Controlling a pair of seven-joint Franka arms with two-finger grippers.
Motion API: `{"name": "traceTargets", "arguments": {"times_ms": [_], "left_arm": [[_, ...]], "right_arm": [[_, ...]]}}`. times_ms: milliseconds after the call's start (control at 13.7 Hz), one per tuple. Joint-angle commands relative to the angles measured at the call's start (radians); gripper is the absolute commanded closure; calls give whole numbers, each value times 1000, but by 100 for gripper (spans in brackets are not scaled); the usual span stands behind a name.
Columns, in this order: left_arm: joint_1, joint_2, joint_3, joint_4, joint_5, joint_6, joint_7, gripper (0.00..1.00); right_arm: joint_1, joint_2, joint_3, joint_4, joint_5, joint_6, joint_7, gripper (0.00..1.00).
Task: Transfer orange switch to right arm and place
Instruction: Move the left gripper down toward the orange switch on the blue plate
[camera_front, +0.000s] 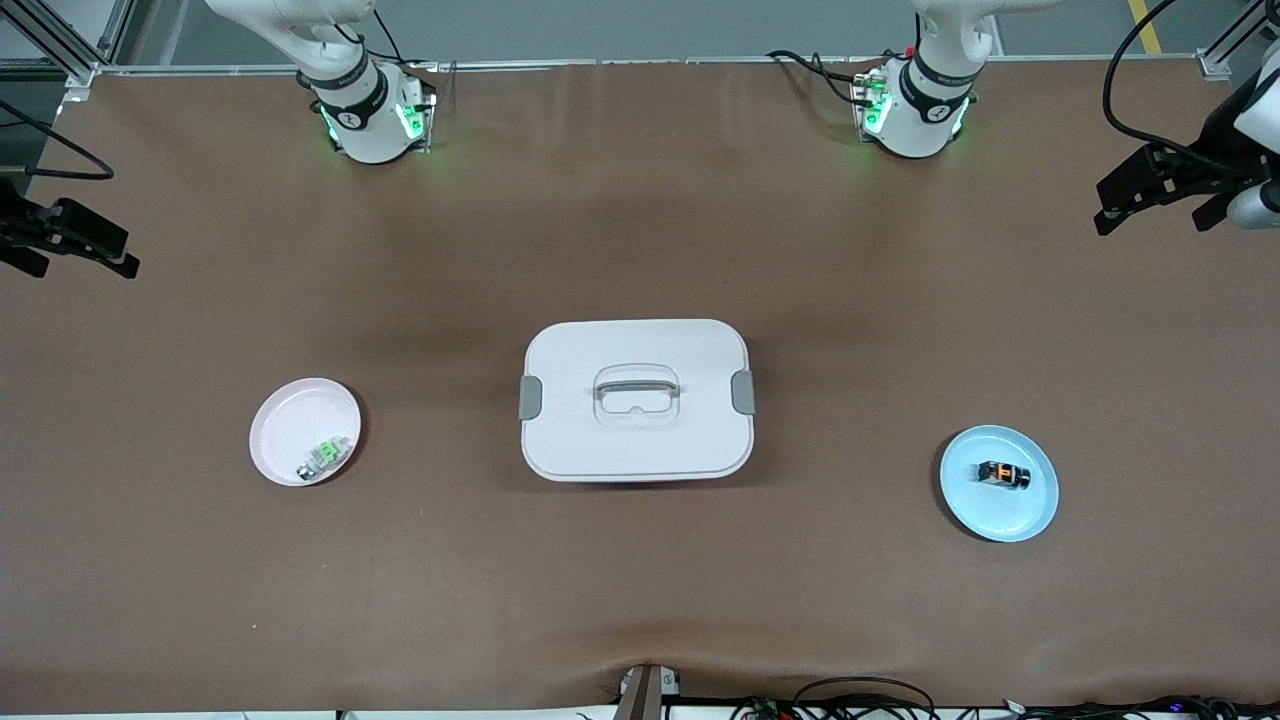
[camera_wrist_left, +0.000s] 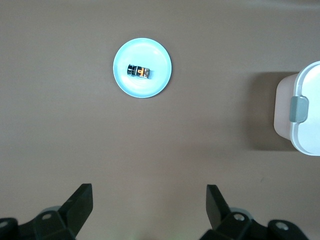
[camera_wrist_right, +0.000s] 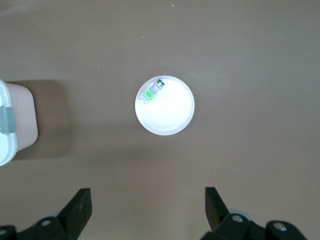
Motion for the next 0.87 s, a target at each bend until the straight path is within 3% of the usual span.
{"name": "traceTargets", "arguments": {"times_ms": [0,802], "left_arm": [[-1,6,-5,37,4,-26,1,0],[6,57,-4,14,12,-20,12,0]], "right_arm": [[-8,-5,5,-5,-11,7,-9,0],[-5,-4,7,-5,-8,22,-8,0]]}}
